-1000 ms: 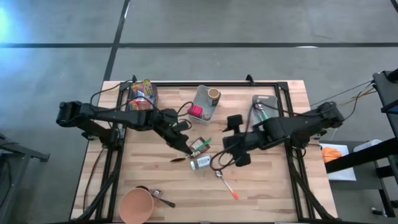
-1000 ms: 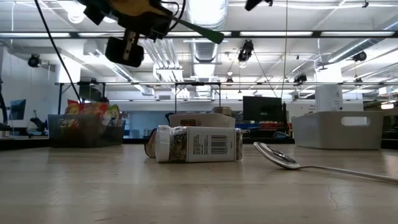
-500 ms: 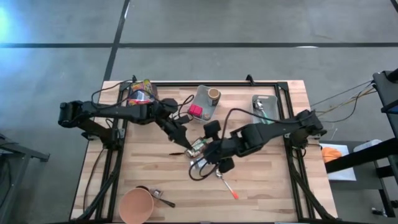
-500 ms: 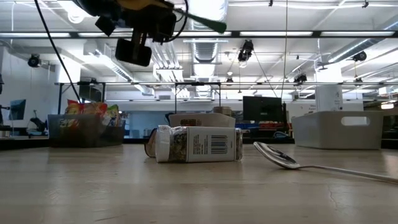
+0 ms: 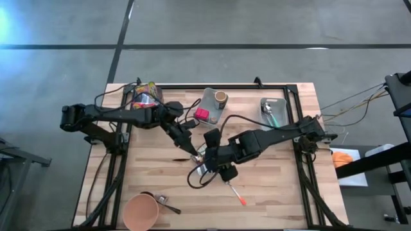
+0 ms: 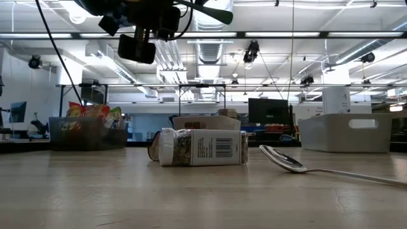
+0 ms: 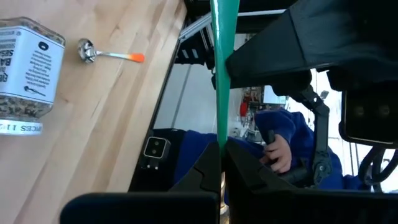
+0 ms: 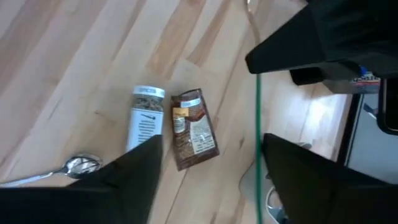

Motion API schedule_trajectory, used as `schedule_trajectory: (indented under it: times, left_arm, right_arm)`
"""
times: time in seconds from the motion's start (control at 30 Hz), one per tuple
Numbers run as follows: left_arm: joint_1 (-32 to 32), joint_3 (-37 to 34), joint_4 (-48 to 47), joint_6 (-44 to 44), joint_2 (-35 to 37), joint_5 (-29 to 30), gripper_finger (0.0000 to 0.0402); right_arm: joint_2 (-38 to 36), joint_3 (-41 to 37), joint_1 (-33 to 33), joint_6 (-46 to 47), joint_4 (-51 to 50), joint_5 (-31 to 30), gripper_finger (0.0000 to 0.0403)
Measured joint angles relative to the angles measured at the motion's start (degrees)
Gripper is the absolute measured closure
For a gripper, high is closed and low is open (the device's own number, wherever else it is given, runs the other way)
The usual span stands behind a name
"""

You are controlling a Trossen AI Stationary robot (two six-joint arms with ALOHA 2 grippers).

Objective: Pick & Place Food Item
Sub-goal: Put the green spoon into the right gray bin

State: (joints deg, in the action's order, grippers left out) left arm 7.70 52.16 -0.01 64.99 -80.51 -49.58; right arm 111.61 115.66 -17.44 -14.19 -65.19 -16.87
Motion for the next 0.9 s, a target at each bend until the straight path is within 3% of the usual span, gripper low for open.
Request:
schedule_trajectory:
  times: [0.27,0.5,0.77,0.9]
  left_arm:
    - [0.0,0.0,0.7,-0.4,0.0,-0.8,0.0401]
    - [0.0,0.0,3.2,-0.3,0.0,-2.7,0.0401]
    - [-0.1,0.1,4.8,-0.8,0.0,-3.4,0.0398]
    - [-0.1,0.1,5.6,-1.9,0.0,-3.0,0.037]
  right_arm:
    - [-0.3,-0.5,0.4,0.0,0.5,-2.5,0.029]
    - [-0.5,-0.6,1.2,-1.0,0.6,-2.8,0.0385]
    - [-0.7,-0.7,1.6,1.0,0.6,-2.6,0.0391]
    - [-1.0,-0.7,1.7,3.5,0.0,-1.5,0.0392]
